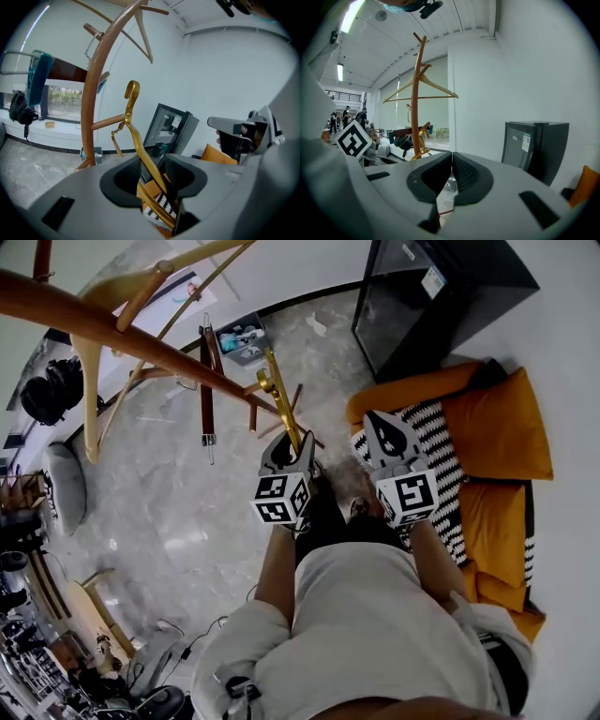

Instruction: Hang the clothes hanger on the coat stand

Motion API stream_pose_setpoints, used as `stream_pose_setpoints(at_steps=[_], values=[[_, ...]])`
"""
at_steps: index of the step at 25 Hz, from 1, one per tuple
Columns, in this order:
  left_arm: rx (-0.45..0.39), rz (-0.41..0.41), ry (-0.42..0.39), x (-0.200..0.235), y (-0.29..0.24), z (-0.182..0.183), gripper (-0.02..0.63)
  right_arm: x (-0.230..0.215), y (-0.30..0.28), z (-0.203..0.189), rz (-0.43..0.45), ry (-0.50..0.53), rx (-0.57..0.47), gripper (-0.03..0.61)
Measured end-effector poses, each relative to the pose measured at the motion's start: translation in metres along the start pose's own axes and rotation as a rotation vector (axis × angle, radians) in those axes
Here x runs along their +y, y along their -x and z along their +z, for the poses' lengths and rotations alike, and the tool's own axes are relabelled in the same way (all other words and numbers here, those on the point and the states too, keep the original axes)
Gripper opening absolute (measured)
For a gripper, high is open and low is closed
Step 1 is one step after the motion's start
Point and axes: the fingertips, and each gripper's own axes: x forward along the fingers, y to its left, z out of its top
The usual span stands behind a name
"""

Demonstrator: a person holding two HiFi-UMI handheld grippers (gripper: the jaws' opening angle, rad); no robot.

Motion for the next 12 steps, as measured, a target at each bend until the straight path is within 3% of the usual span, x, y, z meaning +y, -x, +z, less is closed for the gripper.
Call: stream_pose_setpoints(at_steps=[12], values=[[0.034,0.012,0.047,0.03,-0.019,-0.019,0.163,0.006,-0.024,-0.02,0.027,0.014,0.069,0.005]])
